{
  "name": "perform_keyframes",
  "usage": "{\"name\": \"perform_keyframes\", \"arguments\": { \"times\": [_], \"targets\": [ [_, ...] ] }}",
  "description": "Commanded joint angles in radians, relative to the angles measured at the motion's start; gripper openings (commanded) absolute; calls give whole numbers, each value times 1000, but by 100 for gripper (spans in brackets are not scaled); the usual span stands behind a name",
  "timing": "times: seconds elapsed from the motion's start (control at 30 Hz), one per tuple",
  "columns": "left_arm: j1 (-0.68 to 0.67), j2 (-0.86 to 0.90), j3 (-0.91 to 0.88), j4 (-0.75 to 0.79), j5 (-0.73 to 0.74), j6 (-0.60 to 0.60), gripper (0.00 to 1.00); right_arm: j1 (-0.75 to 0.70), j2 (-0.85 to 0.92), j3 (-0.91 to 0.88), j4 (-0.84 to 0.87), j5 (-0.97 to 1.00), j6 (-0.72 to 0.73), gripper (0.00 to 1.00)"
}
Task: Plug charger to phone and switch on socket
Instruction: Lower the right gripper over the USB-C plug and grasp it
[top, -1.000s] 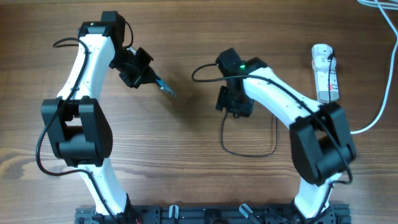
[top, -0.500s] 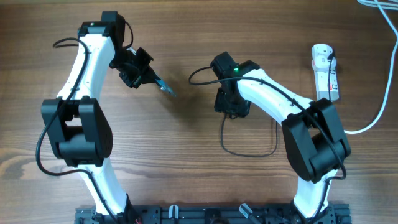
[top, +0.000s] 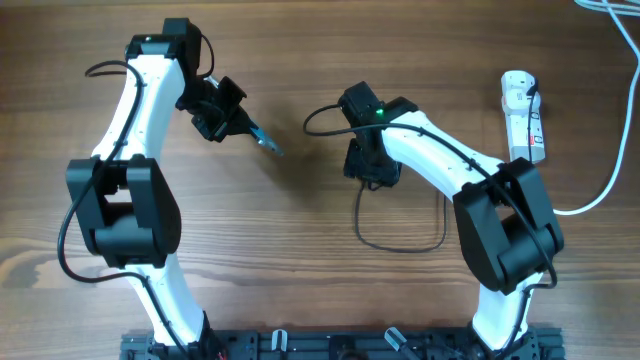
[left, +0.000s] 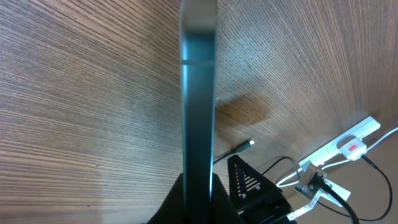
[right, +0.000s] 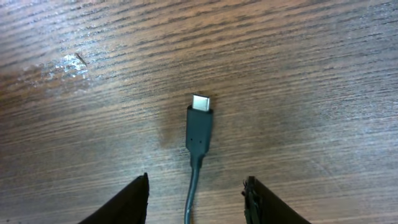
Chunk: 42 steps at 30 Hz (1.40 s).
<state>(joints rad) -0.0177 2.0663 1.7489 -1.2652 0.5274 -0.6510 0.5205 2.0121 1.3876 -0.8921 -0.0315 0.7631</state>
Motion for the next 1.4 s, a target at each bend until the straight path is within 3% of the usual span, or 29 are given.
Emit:
{"name": "perform_keyframes", "arguments": {
  "times": [0.0,0.33,0.5,1.17,1.37],
  "targets": [
    [-3,-32,18,-3,5,16,4,4,14,-48,22,23,26,46],
    [-3,-32,18,-3,5,16,4,4,15,-55,33,23,26,46],
    [-3,-32,18,1,5,16,4,5,16,-55,35,23,51,39],
    [-3,-32,18,4,5,16,4,11,76,-55,61,37,47,33],
    [-3,-32,18,5,5,16,4,11,80,-55,61,23,47,28]
  ]
}}
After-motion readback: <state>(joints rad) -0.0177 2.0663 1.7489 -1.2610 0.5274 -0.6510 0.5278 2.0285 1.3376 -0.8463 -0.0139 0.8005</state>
